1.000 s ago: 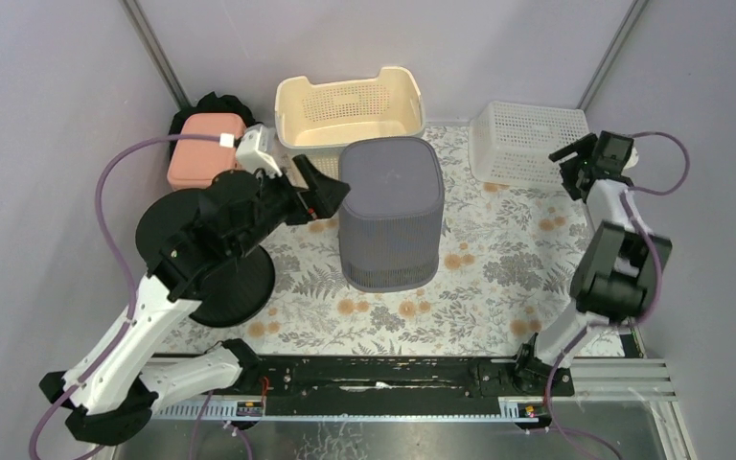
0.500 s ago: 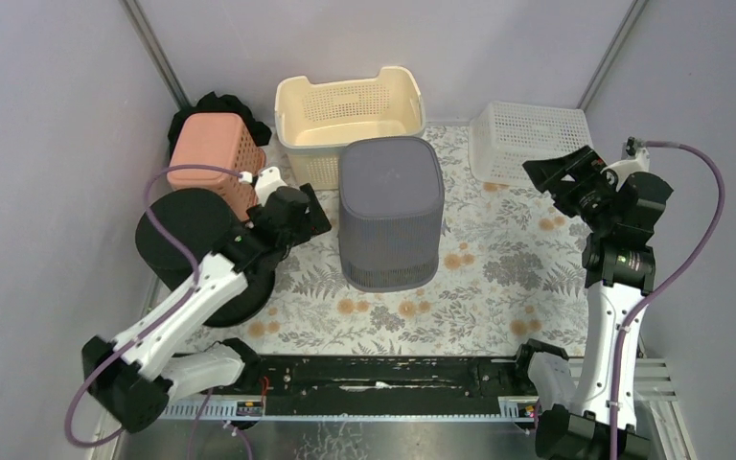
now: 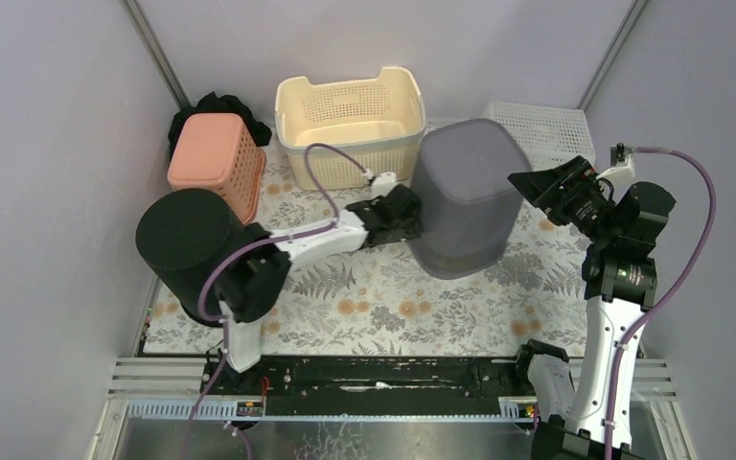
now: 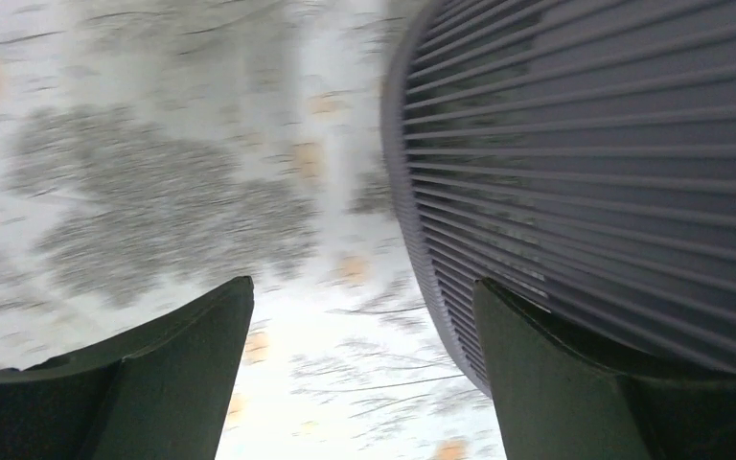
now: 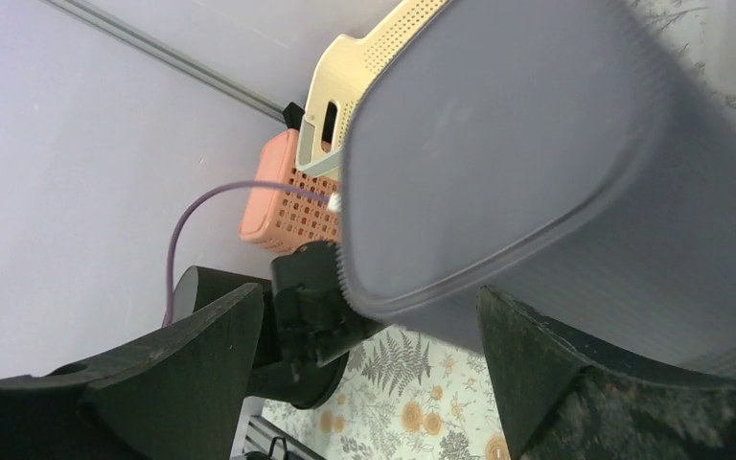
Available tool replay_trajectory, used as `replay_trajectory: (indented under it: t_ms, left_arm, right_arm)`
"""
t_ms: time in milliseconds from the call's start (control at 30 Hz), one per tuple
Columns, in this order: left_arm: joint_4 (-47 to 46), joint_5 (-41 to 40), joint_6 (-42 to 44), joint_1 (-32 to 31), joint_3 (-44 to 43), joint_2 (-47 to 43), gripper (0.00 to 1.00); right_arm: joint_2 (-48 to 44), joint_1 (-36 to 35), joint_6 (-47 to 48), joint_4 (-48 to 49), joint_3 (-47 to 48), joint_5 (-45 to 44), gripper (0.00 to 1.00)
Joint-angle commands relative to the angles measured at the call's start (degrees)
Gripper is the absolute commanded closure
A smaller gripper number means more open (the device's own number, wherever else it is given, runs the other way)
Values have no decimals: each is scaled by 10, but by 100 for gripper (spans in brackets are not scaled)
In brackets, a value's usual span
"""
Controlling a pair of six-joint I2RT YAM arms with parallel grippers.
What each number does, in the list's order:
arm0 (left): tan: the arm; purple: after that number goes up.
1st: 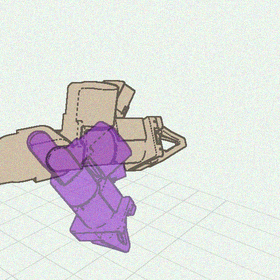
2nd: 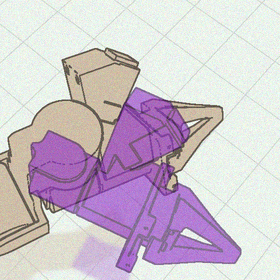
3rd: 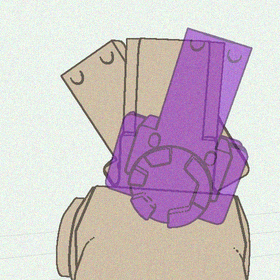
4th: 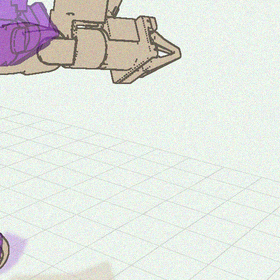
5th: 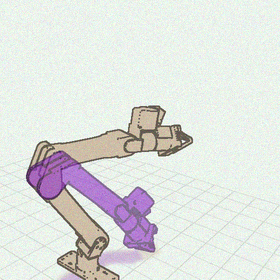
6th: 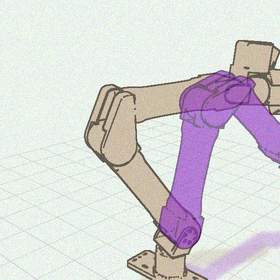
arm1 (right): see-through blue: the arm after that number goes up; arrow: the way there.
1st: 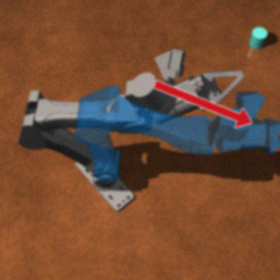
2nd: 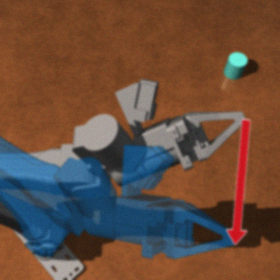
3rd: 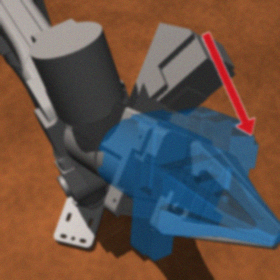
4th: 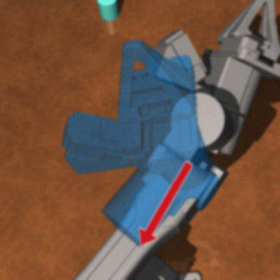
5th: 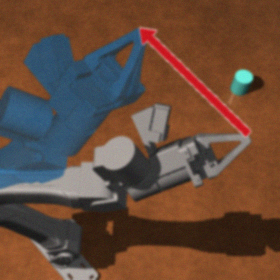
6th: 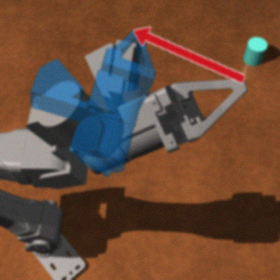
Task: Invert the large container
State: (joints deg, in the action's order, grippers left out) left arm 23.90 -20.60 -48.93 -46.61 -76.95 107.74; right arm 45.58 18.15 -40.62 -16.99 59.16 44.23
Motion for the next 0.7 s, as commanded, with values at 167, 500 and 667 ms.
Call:
replay_trajectory:
  t_ms: [167,500,667]
  left_arm:
    - [-30,32,15,-45,-303,215,8]
    - [-51,115,68,-47,-543,391,7]
    - [-116,181,83,-42,-519,389,1]
  right_arm:
    - [-9,-2,-15,-3,43,26,11]
    - [-10,-2,-27,4,63,43,11]
    - [5,-3,-25,13,62,61,10]
